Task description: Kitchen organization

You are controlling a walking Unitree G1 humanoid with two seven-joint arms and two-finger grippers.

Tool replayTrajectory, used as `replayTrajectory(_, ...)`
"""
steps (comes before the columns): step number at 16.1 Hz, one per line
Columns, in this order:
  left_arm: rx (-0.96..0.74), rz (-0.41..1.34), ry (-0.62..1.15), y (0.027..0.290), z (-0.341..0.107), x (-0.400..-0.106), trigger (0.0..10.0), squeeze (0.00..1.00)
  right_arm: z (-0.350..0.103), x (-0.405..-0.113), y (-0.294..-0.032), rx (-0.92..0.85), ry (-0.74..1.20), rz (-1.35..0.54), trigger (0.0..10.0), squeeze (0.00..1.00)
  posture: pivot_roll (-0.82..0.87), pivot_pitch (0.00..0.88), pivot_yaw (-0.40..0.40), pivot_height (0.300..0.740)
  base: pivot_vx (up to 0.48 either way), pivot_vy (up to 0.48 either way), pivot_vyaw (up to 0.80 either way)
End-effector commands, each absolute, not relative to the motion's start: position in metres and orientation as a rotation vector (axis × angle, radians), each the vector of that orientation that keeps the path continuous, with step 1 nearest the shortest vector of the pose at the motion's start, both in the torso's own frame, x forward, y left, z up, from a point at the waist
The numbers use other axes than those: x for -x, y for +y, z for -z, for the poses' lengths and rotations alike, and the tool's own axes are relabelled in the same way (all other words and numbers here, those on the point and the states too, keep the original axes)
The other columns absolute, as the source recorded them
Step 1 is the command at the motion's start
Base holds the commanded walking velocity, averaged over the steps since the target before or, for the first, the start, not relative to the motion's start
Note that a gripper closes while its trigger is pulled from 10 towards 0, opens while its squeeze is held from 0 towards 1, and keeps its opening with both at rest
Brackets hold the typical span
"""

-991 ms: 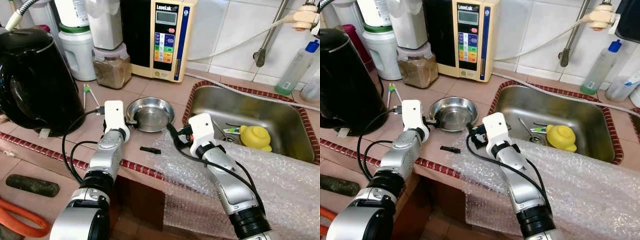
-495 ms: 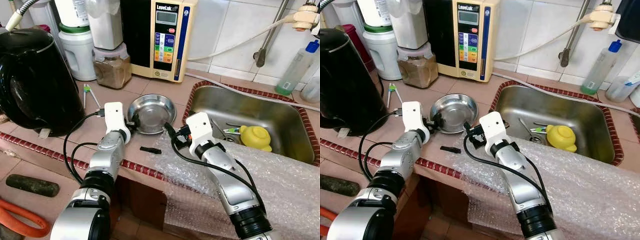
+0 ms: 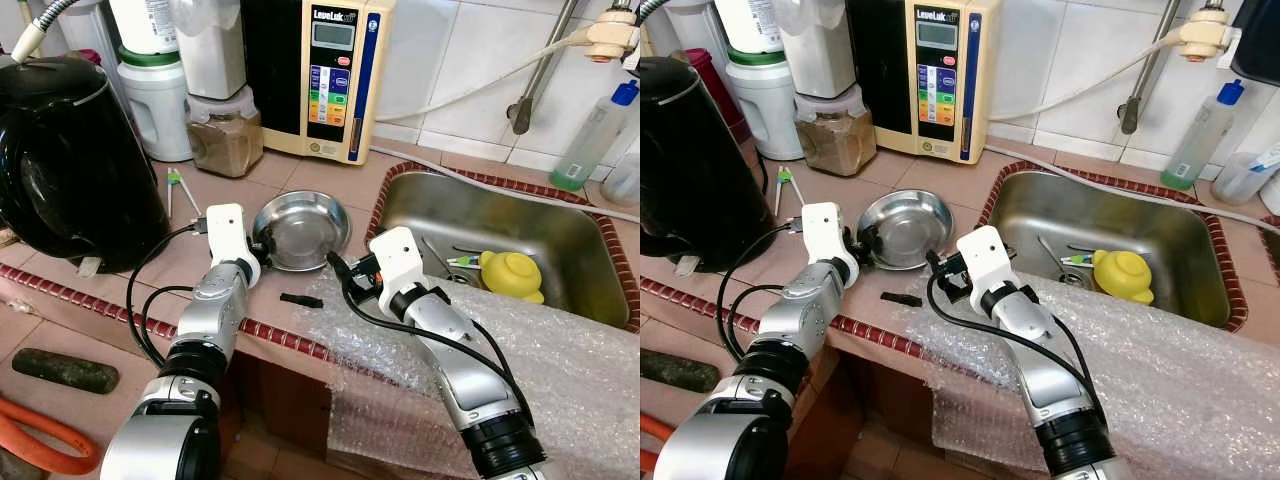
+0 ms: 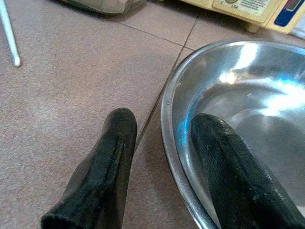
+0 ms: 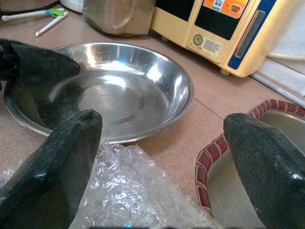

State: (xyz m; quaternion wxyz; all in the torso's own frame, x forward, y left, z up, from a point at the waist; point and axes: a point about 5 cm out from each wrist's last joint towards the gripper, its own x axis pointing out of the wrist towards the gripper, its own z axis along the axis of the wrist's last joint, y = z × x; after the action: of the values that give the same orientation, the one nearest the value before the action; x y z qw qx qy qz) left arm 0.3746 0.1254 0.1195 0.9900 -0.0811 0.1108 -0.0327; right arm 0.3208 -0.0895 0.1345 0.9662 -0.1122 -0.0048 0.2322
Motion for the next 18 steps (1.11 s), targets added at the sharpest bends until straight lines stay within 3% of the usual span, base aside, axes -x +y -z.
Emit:
replayTrajectory(1,0.171,0.073,0.194,0.122,-0.129,-0.378,0.0,0.0,-0.137,-0.322,-0.089,0.234,-0.009,-0.471,10.0,0.63,0.15,0.0,0.001,0.74,0.0,0.0,0.0)
replayTrajectory(3,0.209,0.069,0.135,0.123,-0.135,-0.378,0.0,0.0,-0.136,-0.323,-0.089,0.233,-0.006,-0.476,10.0,0.53,0.15,0.0,0.0,0.74,0.0,0.0,0.0)
replayTrajectory(5,0.22,0.069,0.099,0.124,-0.139,-0.378,0.0,0.0,-0.135,-0.323,-0.089,0.235,-0.004,-0.473,10.0,0.48,0.15,0.0,0.0,0.74,0.0,0.0,0.0)
replayTrajectory(6,0.218,0.091,0.076,0.124,-0.142,-0.378,0.0,0.0,-0.135,-0.323,-0.089,0.233,0.003,-0.479,10.0,0.0,0.15,0.0,-0.001,0.74,0.0,0.0,0.0)
replayTrajectory(9,0.208,0.115,0.065,0.121,-0.143,-0.378,0.0,0.0,-0.135,-0.32,-0.085,0.223,0.011,-0.553,10.0,0.0,0.15,0.0,0.0,0.74,0.0,0.0,0.0)
replayTrajectory(17,0.204,0.135,0.038,0.119,-0.146,-0.377,0.0,0.0,-0.133,-0.327,-0.096,0.259,0.032,-0.504,10.0,0.0,0.15,0.0,0.005,0.74,0.0,0.0,0.0)
replayTrajectory(18,0.199,0.119,-0.01,0.12,-0.152,-0.378,10.0,0.85,-0.134,-0.327,-0.096,0.258,0.026,-0.499,10.0,0.0,0.15,0.0,0.007,0.74,0.0,0.0,0.0)
